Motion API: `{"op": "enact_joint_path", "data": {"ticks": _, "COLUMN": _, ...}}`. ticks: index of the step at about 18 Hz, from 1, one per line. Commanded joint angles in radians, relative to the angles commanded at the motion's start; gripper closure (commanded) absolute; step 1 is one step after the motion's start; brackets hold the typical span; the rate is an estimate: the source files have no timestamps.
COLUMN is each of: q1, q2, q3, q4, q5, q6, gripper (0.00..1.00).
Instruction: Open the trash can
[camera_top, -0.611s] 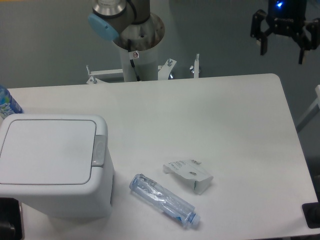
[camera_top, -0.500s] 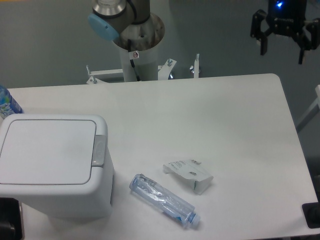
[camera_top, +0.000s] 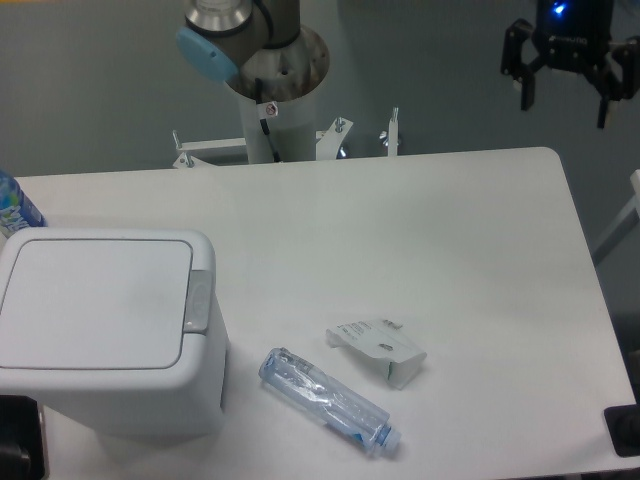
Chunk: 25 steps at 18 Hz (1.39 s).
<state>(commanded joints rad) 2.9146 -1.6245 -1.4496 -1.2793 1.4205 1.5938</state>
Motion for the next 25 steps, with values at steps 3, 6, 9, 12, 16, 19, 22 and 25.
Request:
{"op": "enact_joint_path", "data": {"ticks": 3, "q1": 0.000, "q2": 0.000, "q3": 0.000, "q4": 0.000, "q5": 0.000, "q6": 0.000, "gripper": 0.00}}
{"op": "enact_joint_path", "data": {"ticks": 6, "q1": 0.000, "q2": 0.000, "q3": 0.000, "q4": 0.000, "q5": 0.000, "q6": -0.002, "gripper": 0.00}}
{"op": "enact_joint_path", "data": {"ticks": 9, "q1": -0.002, "q2": 0.002, "q3": -0.003, "q4": -0.002, "q5": 0.000, "q6": -0.024, "gripper": 0.00}}
{"op": "enact_joint_path", "data": {"ticks": 12, "q1": -0.041, "q2": 0.000, "q3": -0.006, "q4": 0.018, "q5": 0.002, "q6": -0.132, "gripper": 0.00}}
{"op": "enact_joint_path", "data": {"ticks": 16, "q1": -0.101, "q2": 0.000, "q3": -0.034, "q4": 0.093, "q5": 0.003, "q6": -0.312, "gripper": 0.00}}
{"op": "enact_joint_path", "data": {"ticks": 19, "q1": -0.155, "q2": 0.000, "q3": -0.058, "q4": 0.170, "q5": 0.005, "q6": -0.441, "gripper": 0.00}}
{"op": "enact_joint_path", "data": {"ticks": 22, "q1": -0.195, "q2": 0.006, "q3": -0.092, "q4": 0.221, "q5": 0.006, "q6": -0.520, "gripper": 0.00}}
{"op": "enact_joint_path", "data": {"ticks": 25, "q1": -0.245, "q2": 0.002, "q3": -0.095, "q4": 0.238, "q5": 0.006, "q6": -0.598, "gripper": 0.00}}
